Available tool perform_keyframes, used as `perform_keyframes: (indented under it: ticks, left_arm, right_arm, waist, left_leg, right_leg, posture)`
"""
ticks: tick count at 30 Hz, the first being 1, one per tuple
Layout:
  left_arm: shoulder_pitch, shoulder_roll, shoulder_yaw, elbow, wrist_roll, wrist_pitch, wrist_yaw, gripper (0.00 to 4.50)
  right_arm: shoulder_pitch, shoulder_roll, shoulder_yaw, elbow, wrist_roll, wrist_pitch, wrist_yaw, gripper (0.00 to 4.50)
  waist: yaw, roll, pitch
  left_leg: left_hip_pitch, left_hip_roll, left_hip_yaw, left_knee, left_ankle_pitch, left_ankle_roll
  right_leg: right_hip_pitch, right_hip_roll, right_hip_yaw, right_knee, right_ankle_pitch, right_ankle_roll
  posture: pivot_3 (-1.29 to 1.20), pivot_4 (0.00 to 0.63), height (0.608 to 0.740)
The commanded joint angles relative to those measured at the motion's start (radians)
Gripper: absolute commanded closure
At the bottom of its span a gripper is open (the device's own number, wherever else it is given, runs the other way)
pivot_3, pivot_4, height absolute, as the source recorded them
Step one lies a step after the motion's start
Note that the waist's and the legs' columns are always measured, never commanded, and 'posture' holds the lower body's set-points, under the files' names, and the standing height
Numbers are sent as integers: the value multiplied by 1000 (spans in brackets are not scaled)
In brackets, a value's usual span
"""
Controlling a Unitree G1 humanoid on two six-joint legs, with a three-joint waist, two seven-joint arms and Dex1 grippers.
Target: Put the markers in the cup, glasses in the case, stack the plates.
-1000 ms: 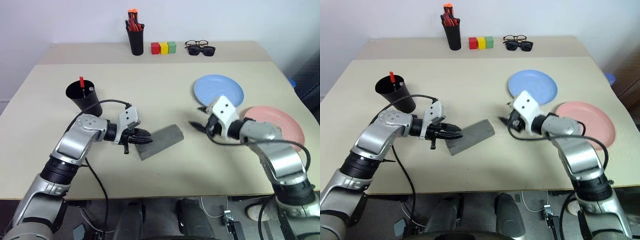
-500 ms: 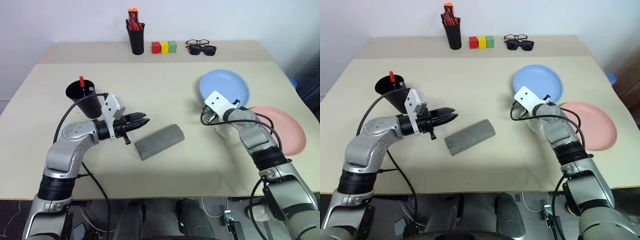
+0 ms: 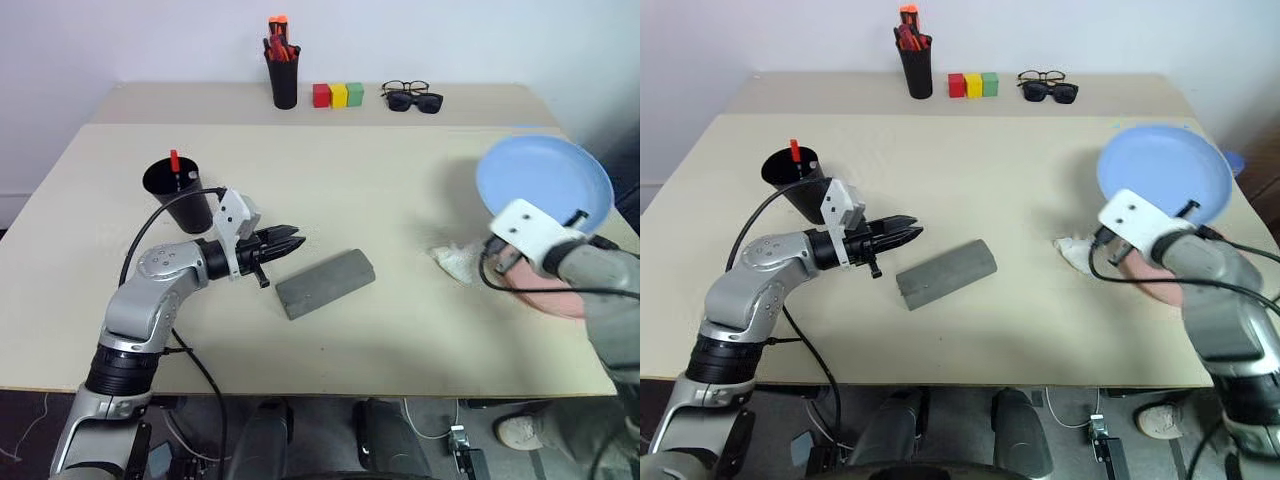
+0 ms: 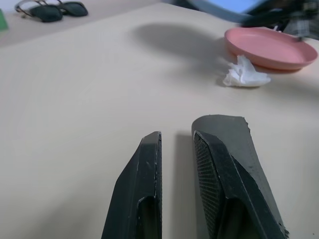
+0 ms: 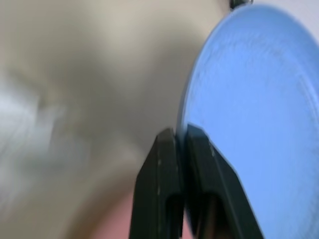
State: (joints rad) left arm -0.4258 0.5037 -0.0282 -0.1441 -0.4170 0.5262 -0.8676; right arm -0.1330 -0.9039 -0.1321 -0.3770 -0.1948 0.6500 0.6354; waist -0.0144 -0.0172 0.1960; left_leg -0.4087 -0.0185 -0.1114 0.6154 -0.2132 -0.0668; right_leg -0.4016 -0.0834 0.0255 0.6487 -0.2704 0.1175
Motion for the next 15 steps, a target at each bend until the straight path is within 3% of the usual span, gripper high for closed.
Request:
perform_keyframes:
  ticks: [1, 5, 8, 13, 15]
  left_arm:
    - [-53, -21, -23, 50, 17, -57, -19, 3485]
    - [-82, -39, -41, 100, 36, -84, -22, 3485]
    - [-74, -40, -38, 96, 41, -89, -18, 3485]
    - [-22, -19, -15, 36, 35, -69, 5, 3485]
    - [17, 3, 9, 1, 23, -52, 17, 3485]
  right_arm:
    - [62, -8, -95, -112, 45, 63, 42, 3487]
    - [43, 86, -82, -181, 140, 100, 46, 1527]
    - [43, 140, -13, -195, 187, 89, 59, 1527]
    - [10, 176, 119, -57, 106, 32, -35, 1527]
    - [-15, 178, 149, 24, 50, -1, -98, 2067]
  waist:
    - [-8, 0, 0]
    - [-24, 0, 0]
    - [-27, 0, 0]
    - [-23, 0, 0]
    - [-25, 0, 0]
  left_leg:
    - [1, 0, 0, 0, 0, 0]
    - [2, 1, 1, 0, 0, 0]
    - [2, 1, 0, 0, 0, 0]
    - [2, 1, 0, 0, 0, 0]
    - [2, 0, 0, 0, 0, 0]
  right_leg:
    - [0, 0, 0, 0, 0, 0]
    - [1, 1, 1, 0, 0, 0]
    - [1, 1, 0, 1, 0, 0]
    - [2, 0, 0, 0, 0, 0]
    - [2, 0, 0, 0, 0, 0]
  posture:
    - [0, 150, 740]
    - [0, 150, 740]
    - [0, 150, 740]
    - [0, 150, 740]
    - [0, 150, 740]
